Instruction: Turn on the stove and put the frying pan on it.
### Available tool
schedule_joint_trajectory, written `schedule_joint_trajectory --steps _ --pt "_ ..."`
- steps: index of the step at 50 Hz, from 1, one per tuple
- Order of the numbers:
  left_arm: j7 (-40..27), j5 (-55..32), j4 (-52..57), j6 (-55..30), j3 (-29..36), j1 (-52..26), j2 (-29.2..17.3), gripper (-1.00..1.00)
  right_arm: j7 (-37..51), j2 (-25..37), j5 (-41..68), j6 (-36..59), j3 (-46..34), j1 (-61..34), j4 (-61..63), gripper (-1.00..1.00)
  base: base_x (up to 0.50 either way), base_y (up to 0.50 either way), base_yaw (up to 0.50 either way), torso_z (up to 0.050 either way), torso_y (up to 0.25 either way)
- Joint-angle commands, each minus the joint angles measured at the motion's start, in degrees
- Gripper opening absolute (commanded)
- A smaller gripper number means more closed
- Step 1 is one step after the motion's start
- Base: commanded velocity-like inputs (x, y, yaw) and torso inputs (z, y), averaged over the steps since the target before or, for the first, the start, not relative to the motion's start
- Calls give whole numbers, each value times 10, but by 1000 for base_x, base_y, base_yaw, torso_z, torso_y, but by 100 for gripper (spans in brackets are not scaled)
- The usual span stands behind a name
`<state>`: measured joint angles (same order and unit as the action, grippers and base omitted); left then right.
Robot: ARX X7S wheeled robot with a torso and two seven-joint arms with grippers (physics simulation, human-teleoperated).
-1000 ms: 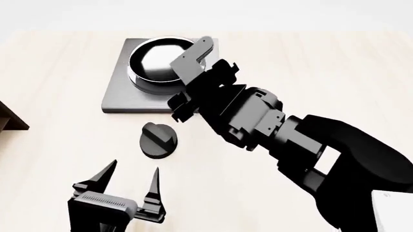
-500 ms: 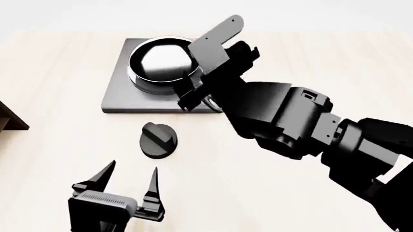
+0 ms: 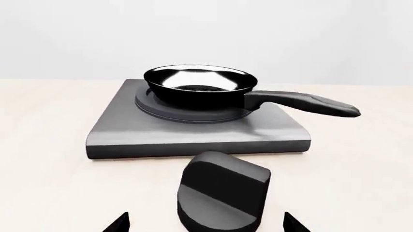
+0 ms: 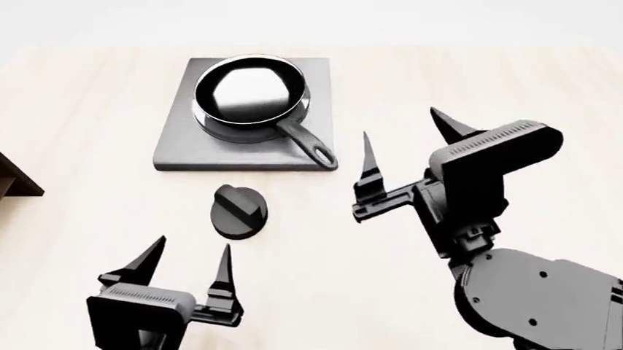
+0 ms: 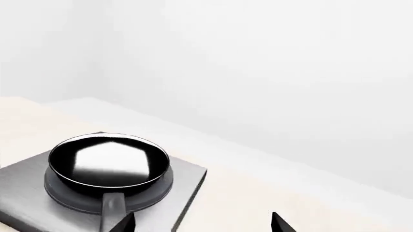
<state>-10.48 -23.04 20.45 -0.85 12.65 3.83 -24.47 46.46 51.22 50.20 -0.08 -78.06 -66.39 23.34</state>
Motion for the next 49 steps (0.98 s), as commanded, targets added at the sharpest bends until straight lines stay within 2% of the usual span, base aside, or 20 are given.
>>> schedule_joint_trajectory --steps 1,4,9,13,15,19,20,21,25,29,36,39,45,49 --pt "-18 -8 30 19 -28 12 -5 100 67 107 -86 -176 4 131 56 100 0 0 0 0 0" --pt "-26 -13 42 34 -43 19 -4 100 106 124 -135 -236 1 182 45 100 0 0 0 0 0" --pt "-36 8 55 63 -57 29 -3 100 149 160 -179 -278 3 217 63 100 0 0 0 0 0" --pt "-35 -11 79 97 -82 43 -4 100 216 211 -254 -381 16 262 78 100 0 0 0 0 0" --pt "-35 -13 85 112 -90 48 -3 100 245 224 -289 -403 22 274 80 100 0 0 0 0 0" --pt "-37 -1 98 179 -117 69 13 100 338 250 -385 -455 44 301 84 100 0 0 0 0 0" --pt "-31 -3 100 216 -128 77 22 100 404 263 -446 -467 62 313 92 100 0 0 0 0 0" --pt "-29 -6 102 230 -132 81 24 100 433 268 -470 -473 79 327 97 100 0 0 0 0 0" --pt "-21 1 121 308 -161 106 40 100 435 272 -505 -475 341 567 133 100 0 0 0 0 0" --pt "-14 32 141 378 -184 134 61 100 434 258 -547 -472 550 766 164 100 0 0 0 0 0" --pt "-23 36 161 445 -216 155 84 100 425 201 -580 -509 805 987 191 100 0 0 0 0 0" --pt "-24 51 156 472 -226 154 100 100 418 162 -582 -547 869 1029 189 100 0 0 0 0 0" --pt "-25 54 146 472 -221 148 103 100 403 140 -579 -540 837 987 176 100 0 0 0 0 0" --pt "-26 57 130 460 -212 137 105 100 383 143 -560 -533 764 924 157 100 0 0 0 0 0"
